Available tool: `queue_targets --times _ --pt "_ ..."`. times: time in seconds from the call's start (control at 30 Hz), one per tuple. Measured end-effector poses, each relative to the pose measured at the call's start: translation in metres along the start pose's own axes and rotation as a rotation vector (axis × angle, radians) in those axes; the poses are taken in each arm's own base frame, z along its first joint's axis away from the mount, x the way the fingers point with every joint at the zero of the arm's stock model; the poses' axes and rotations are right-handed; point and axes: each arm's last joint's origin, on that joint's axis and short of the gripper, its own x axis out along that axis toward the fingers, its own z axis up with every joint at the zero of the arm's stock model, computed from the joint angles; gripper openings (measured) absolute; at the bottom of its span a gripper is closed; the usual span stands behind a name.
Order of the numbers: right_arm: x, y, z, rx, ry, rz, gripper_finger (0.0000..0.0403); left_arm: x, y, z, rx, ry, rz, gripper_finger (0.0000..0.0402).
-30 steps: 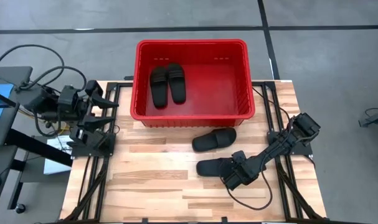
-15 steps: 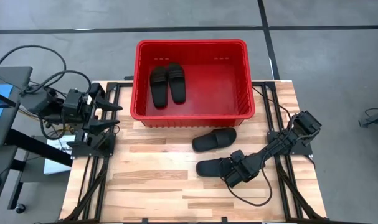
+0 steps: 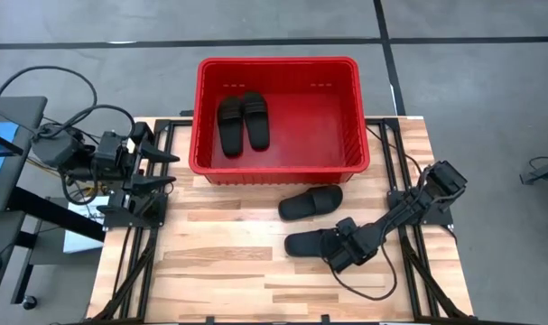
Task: Pick and place slides into bin
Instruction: Put the black slide into the red bin
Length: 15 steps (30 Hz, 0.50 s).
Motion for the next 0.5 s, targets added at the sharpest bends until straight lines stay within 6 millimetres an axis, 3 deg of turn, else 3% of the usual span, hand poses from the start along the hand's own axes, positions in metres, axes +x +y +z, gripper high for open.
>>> queue_targets --times 0.5 --pt "-0.047 0.001 -0.040 0.005 -0.085 -0.043 0.0000 0.000 0.000 -0.003 0.015 0.028 0.002 0.0196"
